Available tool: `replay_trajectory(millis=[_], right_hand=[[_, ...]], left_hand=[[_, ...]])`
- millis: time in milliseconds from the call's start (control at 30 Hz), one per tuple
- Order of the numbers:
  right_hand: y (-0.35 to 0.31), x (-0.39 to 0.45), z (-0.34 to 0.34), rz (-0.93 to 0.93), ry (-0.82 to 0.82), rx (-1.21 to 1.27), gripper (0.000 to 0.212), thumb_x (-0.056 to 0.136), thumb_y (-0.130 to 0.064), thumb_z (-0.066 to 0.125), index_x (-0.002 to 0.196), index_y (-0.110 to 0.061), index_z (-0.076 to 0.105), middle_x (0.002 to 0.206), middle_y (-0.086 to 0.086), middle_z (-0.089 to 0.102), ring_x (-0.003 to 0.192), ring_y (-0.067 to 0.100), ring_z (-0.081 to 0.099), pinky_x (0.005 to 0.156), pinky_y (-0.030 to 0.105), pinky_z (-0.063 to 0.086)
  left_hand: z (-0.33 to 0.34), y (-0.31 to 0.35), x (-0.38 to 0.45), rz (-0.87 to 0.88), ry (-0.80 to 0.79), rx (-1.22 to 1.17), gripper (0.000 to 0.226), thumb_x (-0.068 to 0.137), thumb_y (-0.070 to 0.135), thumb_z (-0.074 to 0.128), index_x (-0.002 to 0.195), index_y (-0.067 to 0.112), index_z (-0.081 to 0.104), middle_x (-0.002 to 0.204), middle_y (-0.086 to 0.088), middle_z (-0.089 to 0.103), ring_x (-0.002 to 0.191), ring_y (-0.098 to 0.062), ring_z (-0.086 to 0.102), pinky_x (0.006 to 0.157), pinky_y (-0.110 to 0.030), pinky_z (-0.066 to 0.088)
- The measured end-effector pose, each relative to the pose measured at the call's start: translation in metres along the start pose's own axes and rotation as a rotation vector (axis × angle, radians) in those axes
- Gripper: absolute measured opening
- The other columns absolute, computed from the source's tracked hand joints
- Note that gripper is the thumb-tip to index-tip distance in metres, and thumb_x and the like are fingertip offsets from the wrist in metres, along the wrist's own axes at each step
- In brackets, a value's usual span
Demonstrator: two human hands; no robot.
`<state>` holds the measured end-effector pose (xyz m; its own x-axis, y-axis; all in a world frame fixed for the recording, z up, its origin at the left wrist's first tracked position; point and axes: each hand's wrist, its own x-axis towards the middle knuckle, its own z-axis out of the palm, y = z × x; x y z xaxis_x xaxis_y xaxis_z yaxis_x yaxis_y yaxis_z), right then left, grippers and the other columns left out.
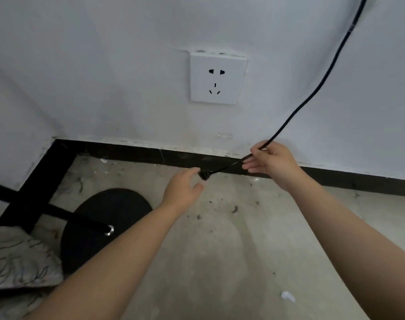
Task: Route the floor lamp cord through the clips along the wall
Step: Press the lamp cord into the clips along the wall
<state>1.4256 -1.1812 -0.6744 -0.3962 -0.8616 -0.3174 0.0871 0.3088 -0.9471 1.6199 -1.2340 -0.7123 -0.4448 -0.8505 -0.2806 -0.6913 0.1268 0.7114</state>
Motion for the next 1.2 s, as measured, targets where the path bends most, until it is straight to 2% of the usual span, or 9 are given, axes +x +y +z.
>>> replay_trajectory(millis=[100, 167, 267, 367, 467, 633, 767, 1000, 1200], right_hand=[[-0.003, -0.002, 0.008, 0.039, -0.094, 0.068, 0.022, 0.091, -0.005, 0.045, 0.071, -0.013, 0.050, 0.049, 0.003, 0.069, 0.046, 0.011, 0.067, 0.046, 0.016, 0.056], [-0.006, -0.002, 0.015, 0.056, -0.122, 0.088, 0.022, 0.091, -0.005, 0.044, 0.071, -0.013, 0.050, 0.045, 0.001, 0.070, 0.047, 0.010, 0.067, 0.046, 0.016, 0.056], [-0.012, -0.001, 0.021, -0.002, -0.018, -0.093, 0.020, 0.089, -0.011, 0.050, 0.070, -0.012, 0.052, 0.054, 0.002, 0.067, 0.044, 0.009, 0.065, 0.044, 0.014, 0.054], [-0.018, 0.007, 0.021, -0.120, 0.131, -0.348, 0.018, 0.085, -0.018, 0.057, 0.068, -0.013, 0.054, 0.059, 0.002, 0.059, 0.045, 0.011, 0.058, 0.037, 0.010, 0.048], [-0.024, 0.021, 0.025, -0.128, 0.175, -0.344, 0.019, 0.084, -0.014, 0.058, 0.065, -0.013, 0.055, 0.058, 0.003, 0.056, 0.036, 0.005, 0.055, 0.032, 0.010, 0.043], [-0.020, 0.038, 0.041, -0.044, 0.244, -0.141, 0.027, 0.086, -0.013, 0.056, 0.059, -0.014, 0.054, 0.060, 0.005, 0.057, 0.048, 0.014, 0.057, 0.036, 0.012, 0.048], [-0.010, 0.043, 0.049, 0.019, 0.272, -0.044, 0.029, 0.086, -0.016, 0.056, 0.057, -0.013, 0.054, 0.059, 0.005, 0.056, 0.051, 0.016, 0.055, 0.038, 0.015, 0.049], [0.003, 0.055, 0.047, -0.135, 0.308, -0.295, 0.021, 0.088, -0.021, 0.054, 0.074, -0.005, 0.057, 0.056, 0.000, 0.054, 0.047, 0.012, 0.055, 0.033, 0.007, 0.045], [0.013, 0.062, 0.051, -0.123, 0.373, -0.274, 0.026, 0.089, -0.021, 0.053, 0.069, -0.004, 0.057, 0.053, 0.001, 0.055, 0.029, 0.001, 0.053, 0.032, 0.004, 0.041]], left_hand=[[-0.001, 0.006, 0.000, 0.192, 0.007, 0.012, 0.038, 0.091, 0.017, 0.054, 0.128, 0.011, 0.048, 0.135, -0.010, 0.050, 0.125, -0.022, 0.044, 0.105, -0.033, 0.035], [-0.001, 0.011, 0.001, 0.235, -0.040, -0.052, 0.016, 0.092, 0.013, 0.051, 0.103, 0.009, 0.061, 0.101, -0.011, 0.066, 0.095, -0.023, 0.058, 0.086, -0.027, 0.044], [-0.002, 0.012, 0.003, 0.226, -0.066, -0.065, 0.023, 0.095, 0.012, 0.045, 0.075, 0.006, 0.055, 0.057, 0.003, 0.049, 0.060, -0.019, 0.046, 0.055, -0.017, 0.035], [-0.002, 0.010, 0.011, 0.197, -0.002, -0.015, 0.027, 0.095, 0.015, 0.046, 0.073, 0.002, 0.055, 0.057, -0.004, 0.045, 0.063, -0.021, 0.045, 0.059, -0.027, 0.031], [-0.003, 0.018, 0.019, 0.174, 0.082, 0.009, 0.036, 0.093, 0.015, 0.047, 0.058, 0.009, 0.052, 0.056, -0.011, 0.053, 0.064, -0.029, 0.050, 0.058, -0.033, 0.038], [-0.006, 0.034, 0.037, 0.153, 0.207, 0.160, 0.028, 0.095, 0.018, 0.042, 0.090, 0.004, 0.065, 0.093, -0.020, 0.069, 0.088, -0.036, 0.059, 0.065, -0.032, 0.042], [-0.003, 0.033, 0.042, 0.220, 0.165, 0.270, 0.029, 0.097, 0.020, 0.039, 0.102, 0.008, 0.064, 0.097, -0.019, 0.069, 0.091, -0.035, 0.060, 0.075, -0.034, 0.046], [-0.004, 0.038, 0.059, 0.159, 0.147, 0.310, 0.029, 0.097, 0.020, 0.040, 0.097, 0.006, 0.066, 0.095, -0.020, 0.069, 0.090, -0.035, 0.060, 0.075, -0.035, 0.048], [0.004, 0.040, 0.072, 0.107, 0.131, 0.317, 0.030, 0.097, 0.022, 0.039, 0.100, 0.006, 0.064, 0.099, -0.019, 0.068, 0.093, -0.035, 0.060, 0.076, -0.037, 0.048]])
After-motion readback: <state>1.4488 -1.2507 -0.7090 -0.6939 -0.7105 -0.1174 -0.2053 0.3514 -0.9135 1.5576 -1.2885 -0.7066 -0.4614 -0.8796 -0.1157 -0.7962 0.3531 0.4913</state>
